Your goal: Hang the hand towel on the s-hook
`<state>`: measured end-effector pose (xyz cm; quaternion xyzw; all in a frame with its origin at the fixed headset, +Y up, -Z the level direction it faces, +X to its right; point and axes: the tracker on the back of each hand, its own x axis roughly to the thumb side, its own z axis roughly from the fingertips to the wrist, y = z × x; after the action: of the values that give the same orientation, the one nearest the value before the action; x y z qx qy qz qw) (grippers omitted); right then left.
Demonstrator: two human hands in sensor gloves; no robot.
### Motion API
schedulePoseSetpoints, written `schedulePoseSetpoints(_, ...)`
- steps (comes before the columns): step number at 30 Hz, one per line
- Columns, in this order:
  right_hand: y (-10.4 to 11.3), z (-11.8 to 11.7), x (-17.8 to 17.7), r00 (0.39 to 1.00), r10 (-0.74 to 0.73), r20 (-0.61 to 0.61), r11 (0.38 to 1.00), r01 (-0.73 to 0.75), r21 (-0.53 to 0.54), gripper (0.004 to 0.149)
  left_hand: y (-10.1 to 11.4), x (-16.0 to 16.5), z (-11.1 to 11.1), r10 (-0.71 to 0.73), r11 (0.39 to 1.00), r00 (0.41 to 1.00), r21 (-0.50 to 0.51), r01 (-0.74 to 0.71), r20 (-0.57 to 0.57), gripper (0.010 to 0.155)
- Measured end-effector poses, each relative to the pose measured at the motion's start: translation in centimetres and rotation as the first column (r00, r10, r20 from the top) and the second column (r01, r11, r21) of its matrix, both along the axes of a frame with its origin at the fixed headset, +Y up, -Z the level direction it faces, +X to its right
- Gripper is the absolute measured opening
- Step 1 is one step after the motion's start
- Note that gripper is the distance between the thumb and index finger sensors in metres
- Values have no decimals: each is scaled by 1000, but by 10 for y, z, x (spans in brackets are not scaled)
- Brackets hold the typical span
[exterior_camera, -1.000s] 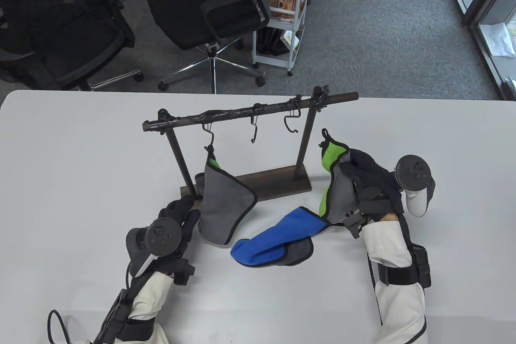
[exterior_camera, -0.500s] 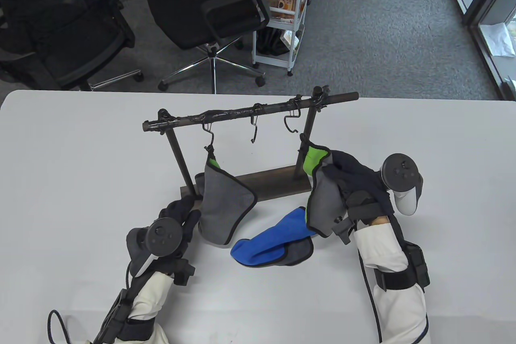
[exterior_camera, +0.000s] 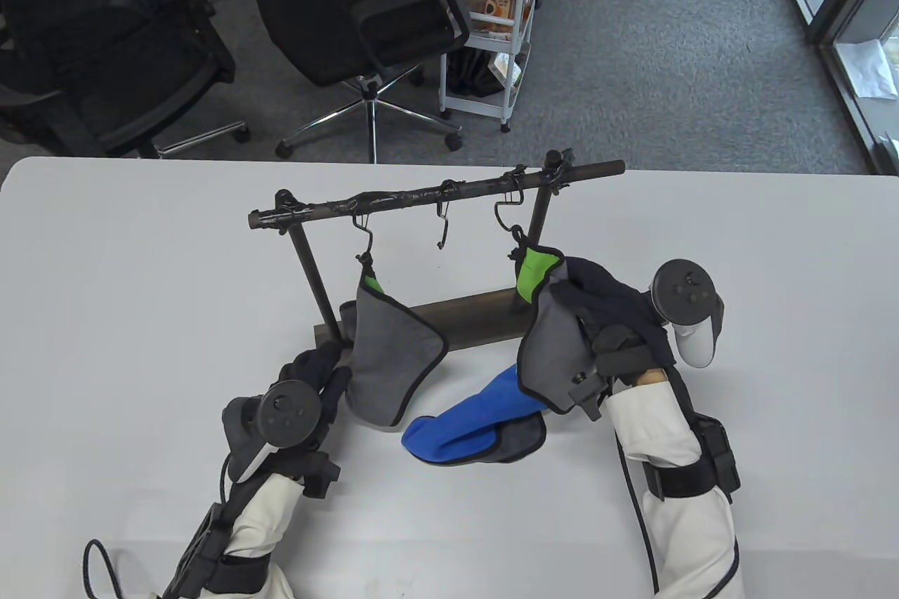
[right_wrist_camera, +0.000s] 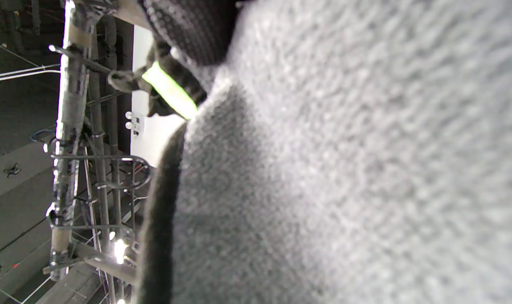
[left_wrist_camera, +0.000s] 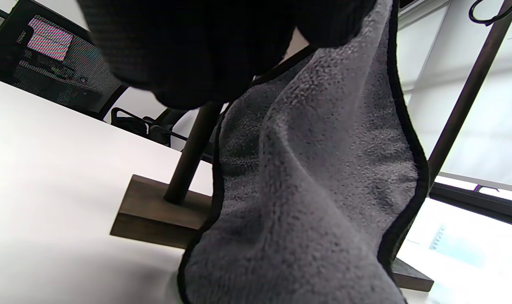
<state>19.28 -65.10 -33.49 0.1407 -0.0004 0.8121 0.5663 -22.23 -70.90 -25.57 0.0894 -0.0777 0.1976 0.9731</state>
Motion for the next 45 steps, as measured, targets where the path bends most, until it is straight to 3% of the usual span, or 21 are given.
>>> schedulePoseSetpoints(9,1,0,-4,1000,5,15,1000,-5,-5,41,0,0,0,-1,1000,1000,0,1,0,52)
schedulePoseSetpoints(22,17,5,-11,984,133,117,989,-139,41,42,0,0,0,-2,1000,1000,-1,2,1,52)
schedulePoseSetpoints(31,24,2,-22,946,258,199,963,-268,26,41,-1,5,0,-23,1000,1000,-14,23,13,52)
schedulePoseSetpoints(40,29,1,-29,935,269,230,958,-285,39,40,-2,6,1,-28,999,999,-18,29,15,52)
schedulePoseSetpoints(45,37,1,-36,899,334,285,934,-356,27,39,-2,6,0,-28,999,999,-18,29,15,52)
